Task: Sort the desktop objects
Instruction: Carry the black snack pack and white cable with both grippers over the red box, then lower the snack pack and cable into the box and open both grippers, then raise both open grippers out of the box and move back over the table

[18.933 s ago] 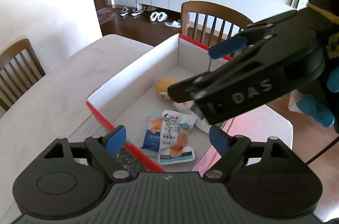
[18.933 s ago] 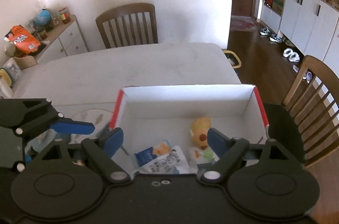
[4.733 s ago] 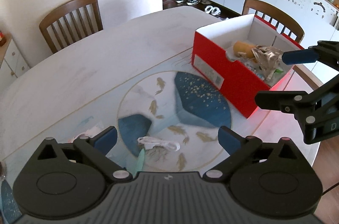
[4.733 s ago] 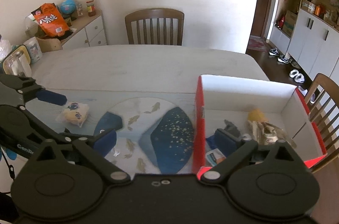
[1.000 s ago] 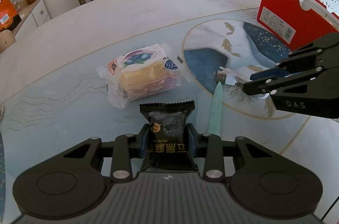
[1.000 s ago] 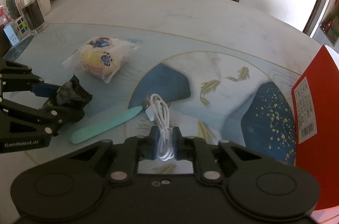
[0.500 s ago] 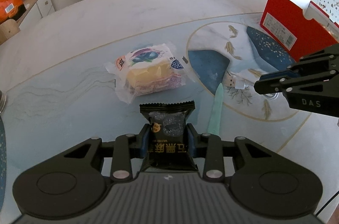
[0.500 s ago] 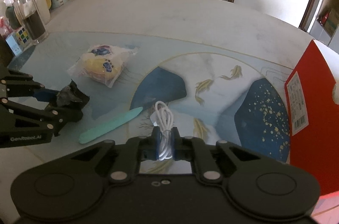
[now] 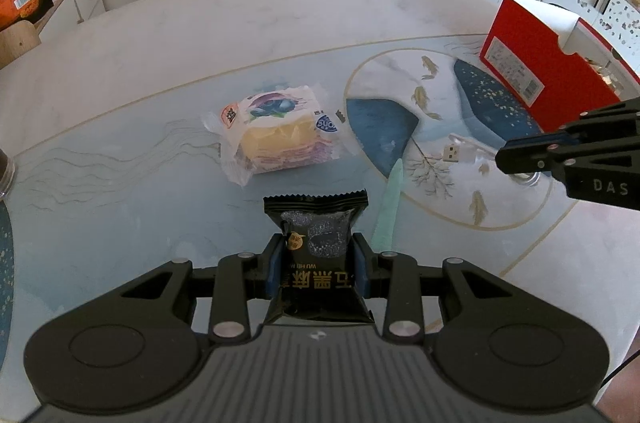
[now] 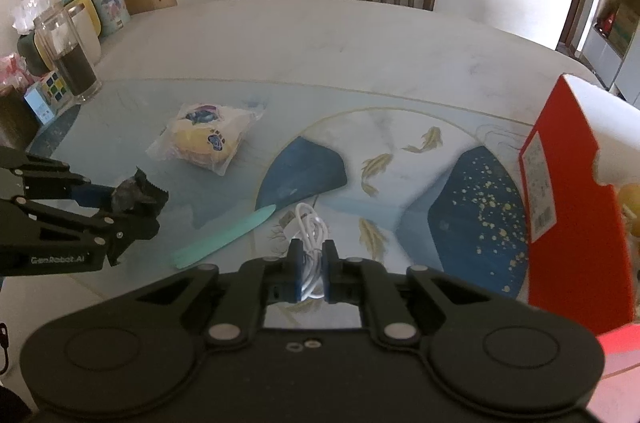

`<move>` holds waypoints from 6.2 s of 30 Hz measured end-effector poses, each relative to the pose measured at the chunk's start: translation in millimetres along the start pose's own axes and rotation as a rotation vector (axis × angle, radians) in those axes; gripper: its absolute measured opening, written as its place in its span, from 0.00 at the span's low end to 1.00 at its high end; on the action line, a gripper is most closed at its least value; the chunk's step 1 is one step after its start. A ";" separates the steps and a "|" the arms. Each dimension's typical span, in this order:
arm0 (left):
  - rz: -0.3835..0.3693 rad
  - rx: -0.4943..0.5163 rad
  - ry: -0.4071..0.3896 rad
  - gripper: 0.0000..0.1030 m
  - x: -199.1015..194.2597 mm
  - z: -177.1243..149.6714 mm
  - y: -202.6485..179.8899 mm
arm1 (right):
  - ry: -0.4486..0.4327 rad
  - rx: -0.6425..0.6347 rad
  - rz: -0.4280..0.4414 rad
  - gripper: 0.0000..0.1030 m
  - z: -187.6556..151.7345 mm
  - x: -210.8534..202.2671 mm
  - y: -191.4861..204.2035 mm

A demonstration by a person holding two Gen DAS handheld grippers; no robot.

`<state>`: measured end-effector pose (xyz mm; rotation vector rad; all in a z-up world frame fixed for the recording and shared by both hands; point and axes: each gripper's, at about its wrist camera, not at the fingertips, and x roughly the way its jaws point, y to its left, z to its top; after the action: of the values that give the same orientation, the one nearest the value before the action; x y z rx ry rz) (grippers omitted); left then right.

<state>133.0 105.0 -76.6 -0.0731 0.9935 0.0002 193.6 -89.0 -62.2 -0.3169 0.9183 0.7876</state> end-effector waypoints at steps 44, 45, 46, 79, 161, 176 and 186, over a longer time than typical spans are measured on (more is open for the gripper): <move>-0.085 0.051 -0.100 0.32 -75.3 36.2 -67.0 | -0.190 0.073 -0.079 0.08 3.6 -125.8 -64.4; -0.086 0.055 -0.104 0.32 -76.2 38.0 -70.2 | -0.194 0.077 -0.083 0.08 3.0 -128.1 -68.1; -0.087 0.057 -0.108 0.32 -77.0 39.8 -73.2 | -0.196 0.079 -0.086 0.08 3.0 -129.9 -71.6; -0.141 0.153 -0.150 0.32 -50.0 113.9 -193.0 | -0.227 0.151 -0.160 0.08 -10.5 -161.2 -195.8; -0.077 0.627 0.240 0.34 130.4 169.9 -361.6 | 0.071 0.175 -0.234 0.18 -13.2 -16.9 -327.2; -0.081 0.572 0.205 0.68 118.2 175.7 -357.1 | 0.053 0.167 -0.214 0.37 -8.7 -30.8 -327.9; -0.096 0.528 0.164 0.69 91.3 176.1 -350.0 | 0.024 0.181 -0.181 0.48 -4.7 -55.1 -328.7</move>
<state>341.9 -236.4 -35.8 0.3687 1.1249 -0.3594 409.5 -342.5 -45.7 -0.2471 0.9612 0.5313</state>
